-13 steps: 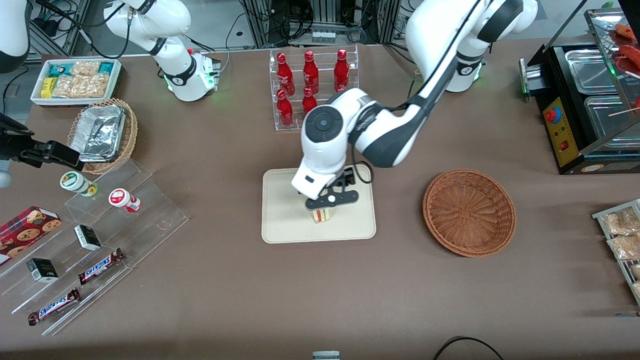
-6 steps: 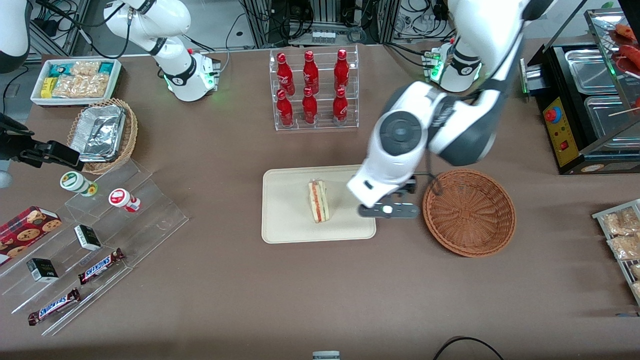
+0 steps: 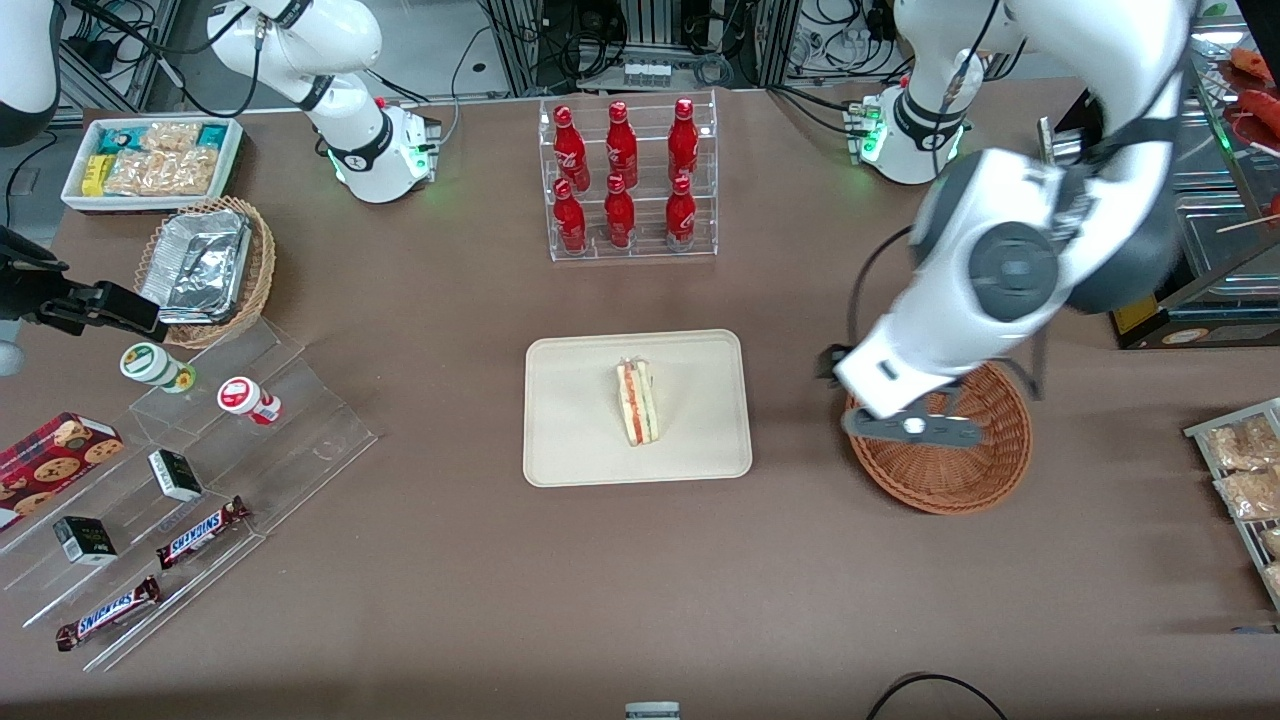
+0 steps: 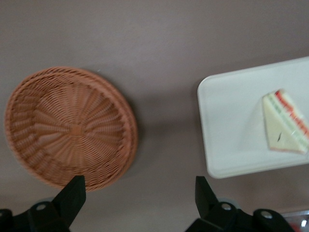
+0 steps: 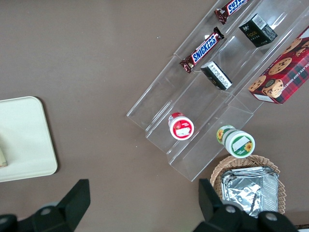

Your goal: Place sandwich from basket to tray

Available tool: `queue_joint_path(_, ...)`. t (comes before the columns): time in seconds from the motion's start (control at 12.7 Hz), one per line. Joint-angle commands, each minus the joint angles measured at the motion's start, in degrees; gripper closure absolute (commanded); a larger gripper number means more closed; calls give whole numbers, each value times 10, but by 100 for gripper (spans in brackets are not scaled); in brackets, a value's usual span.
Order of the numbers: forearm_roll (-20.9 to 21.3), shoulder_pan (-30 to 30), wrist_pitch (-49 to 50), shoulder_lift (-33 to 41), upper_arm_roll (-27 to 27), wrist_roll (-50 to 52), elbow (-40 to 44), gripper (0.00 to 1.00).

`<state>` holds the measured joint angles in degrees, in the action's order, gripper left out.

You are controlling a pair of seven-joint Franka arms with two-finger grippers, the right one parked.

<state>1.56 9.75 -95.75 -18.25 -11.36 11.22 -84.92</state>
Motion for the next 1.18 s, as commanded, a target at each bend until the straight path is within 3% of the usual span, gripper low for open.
queue_joint_path(0.0,-15,-60,48,65,-3,-81,-36,0)
queue_joint_path(0.39,5,-102,94,118,-1,-88,-38,0)
queue_joint_path(0.79,17,-67,117,194,62,-93,-88,0)
queue_joint_path(1.11,16,-66,139,217,70,-93,-93,0)
